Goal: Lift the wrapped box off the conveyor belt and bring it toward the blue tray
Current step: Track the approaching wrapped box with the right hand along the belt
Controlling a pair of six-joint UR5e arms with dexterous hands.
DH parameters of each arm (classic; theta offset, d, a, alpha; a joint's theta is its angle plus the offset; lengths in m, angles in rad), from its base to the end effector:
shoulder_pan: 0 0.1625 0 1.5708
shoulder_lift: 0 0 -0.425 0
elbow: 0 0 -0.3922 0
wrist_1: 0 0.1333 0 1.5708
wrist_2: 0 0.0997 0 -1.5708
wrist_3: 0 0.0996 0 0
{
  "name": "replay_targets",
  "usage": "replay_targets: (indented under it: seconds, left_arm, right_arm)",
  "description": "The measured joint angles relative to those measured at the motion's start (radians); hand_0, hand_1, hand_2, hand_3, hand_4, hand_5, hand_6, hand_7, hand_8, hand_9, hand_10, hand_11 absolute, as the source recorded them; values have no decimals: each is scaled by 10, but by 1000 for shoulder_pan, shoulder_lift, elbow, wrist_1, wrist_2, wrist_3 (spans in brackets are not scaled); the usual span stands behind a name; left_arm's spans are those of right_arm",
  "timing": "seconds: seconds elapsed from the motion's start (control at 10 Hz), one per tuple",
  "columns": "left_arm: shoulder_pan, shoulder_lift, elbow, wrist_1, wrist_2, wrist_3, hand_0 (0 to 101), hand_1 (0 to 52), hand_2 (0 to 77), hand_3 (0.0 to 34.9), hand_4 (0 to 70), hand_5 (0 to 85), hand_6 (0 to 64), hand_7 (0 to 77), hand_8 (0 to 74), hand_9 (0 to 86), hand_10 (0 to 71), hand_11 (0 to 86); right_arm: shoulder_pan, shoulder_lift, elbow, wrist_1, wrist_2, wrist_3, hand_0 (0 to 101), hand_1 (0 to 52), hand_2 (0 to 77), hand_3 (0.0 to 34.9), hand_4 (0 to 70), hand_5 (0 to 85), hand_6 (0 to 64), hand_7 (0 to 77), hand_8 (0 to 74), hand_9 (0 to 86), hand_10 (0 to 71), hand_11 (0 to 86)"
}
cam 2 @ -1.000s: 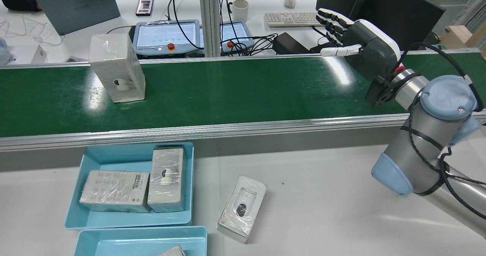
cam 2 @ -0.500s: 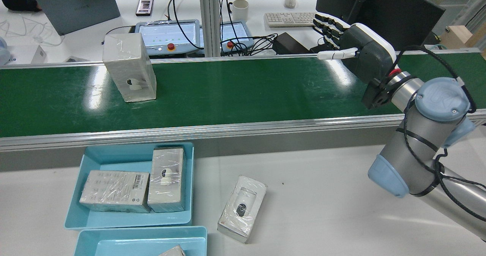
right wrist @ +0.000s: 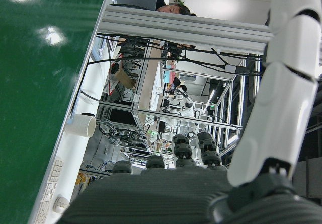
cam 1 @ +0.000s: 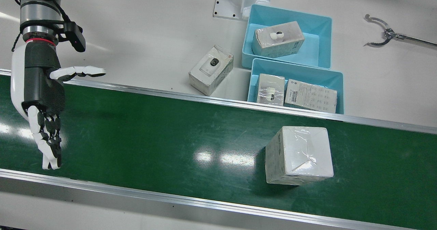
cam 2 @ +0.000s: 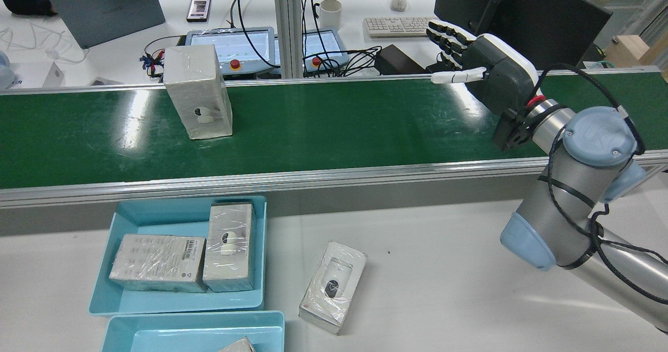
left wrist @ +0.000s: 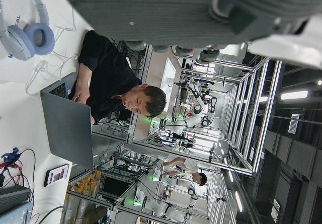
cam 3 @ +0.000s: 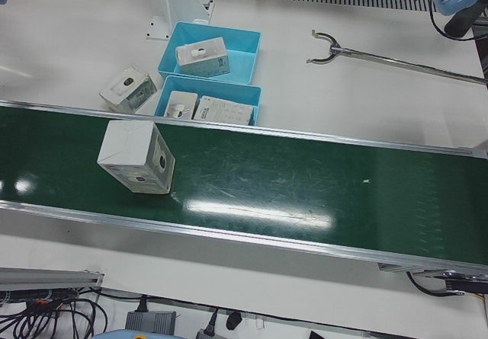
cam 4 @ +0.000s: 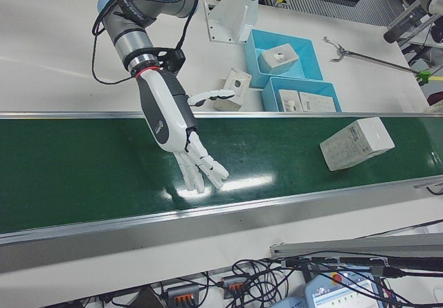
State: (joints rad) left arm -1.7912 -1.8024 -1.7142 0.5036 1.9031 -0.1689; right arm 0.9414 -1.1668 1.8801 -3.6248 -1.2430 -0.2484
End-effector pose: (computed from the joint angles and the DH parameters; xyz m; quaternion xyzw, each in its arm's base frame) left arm -0.2171 -0.5079 0.5434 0.1074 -0.6541 0.7479 0.0361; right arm -0.2067 -0.5648 0.3722 -0.0469 -0.7783 0.6092 0.1447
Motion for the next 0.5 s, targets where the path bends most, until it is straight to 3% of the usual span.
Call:
replay_targets:
  seconds: [0.5]
  left_arm:
    - [0,0,0,0,0,0,0,0,5,0,0,11,0,0,0,0,5,0]
  right_arm:
    - [0,-1,-2,0,0,0,424,104,136,95,11,131,0,22,5,16,0,11]
